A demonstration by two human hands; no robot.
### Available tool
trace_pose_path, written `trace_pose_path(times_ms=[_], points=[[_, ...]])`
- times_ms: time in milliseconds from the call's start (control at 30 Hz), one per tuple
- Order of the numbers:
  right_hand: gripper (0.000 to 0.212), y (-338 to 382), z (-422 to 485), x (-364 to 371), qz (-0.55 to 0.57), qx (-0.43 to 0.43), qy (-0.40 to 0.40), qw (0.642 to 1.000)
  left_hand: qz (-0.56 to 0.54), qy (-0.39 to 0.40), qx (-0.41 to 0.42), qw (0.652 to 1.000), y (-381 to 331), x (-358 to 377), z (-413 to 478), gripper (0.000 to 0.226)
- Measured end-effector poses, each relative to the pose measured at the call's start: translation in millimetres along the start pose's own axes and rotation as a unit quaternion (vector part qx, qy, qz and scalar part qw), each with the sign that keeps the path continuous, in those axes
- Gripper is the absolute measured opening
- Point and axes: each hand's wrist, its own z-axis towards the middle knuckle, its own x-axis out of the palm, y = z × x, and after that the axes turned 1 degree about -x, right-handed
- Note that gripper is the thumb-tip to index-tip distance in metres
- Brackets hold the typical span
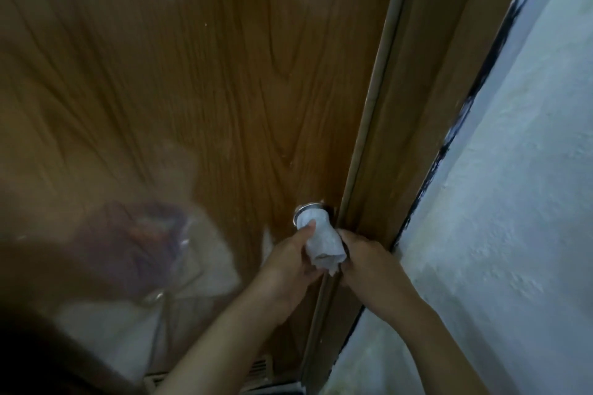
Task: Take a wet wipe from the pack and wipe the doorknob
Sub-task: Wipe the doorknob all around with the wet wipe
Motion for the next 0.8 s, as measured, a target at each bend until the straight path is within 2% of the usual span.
trace_pose_path(times_ms=[33, 133, 200, 333, 467, 567, 633, 700, 800], points=[[0.036, -1.4, -0.9, -3.0, 0.030, -0.005, 0.009, 0.999, -0.018, 0.011, -0.019, 1.000, -2.8, 1.6, 2.4, 0.022], [0.039, -5.6, -3.9, -7.5, 0.109, -0.016, 0.029, 0.993, -0.043, 0.021, -0.054, 0.997, -3.9, 1.4, 12.7, 0.051], [0.040, -9.3, -4.5, -4.8, 0.156, -0.011, 0.046, 0.987, -0.049, 0.028, -0.081, 0.995, -6.1, 0.9, 17.0, 0.059], [0.039, -16.7, 1.7, -5.1, 0.217, 0.015, 0.090, 0.972, -0.098, 0.091, -0.139, 0.981, -12.4, -3.3, 25.0, 0.051], [0.039, -15.3, 0.2, -13.9, 0.237, 0.010, 0.109, 0.965, -0.130, 0.090, -0.158, 0.975, -11.8, -3.6, 35.4, 0.033], [0.046, -13.9, -4.8, -20.8, 0.215, 0.015, 0.110, 0.970, -0.158, 0.045, -0.173, 0.971, -11.9, 4.0, 37.4, 0.025], [0.049, -12.3, -7.9, -25.0, 0.187, 0.016, 0.097, 0.977, -0.182, 0.019, -0.152, 0.971, -11.8, 10.9, 34.3, 0.025], [0.047, -8.2, -9.8, -25.2, 0.160, 0.014, 0.077, 0.984, -0.201, 0.005, -0.122, 0.972, -9.6, 15.9, 28.5, 0.015], [0.044, -4.2, -11.5, -23.6, 0.120, 0.020, 0.036, 0.992, -0.226, 0.015, -0.095, 0.969, -3.4, 17.1, 23.0, 0.009]])
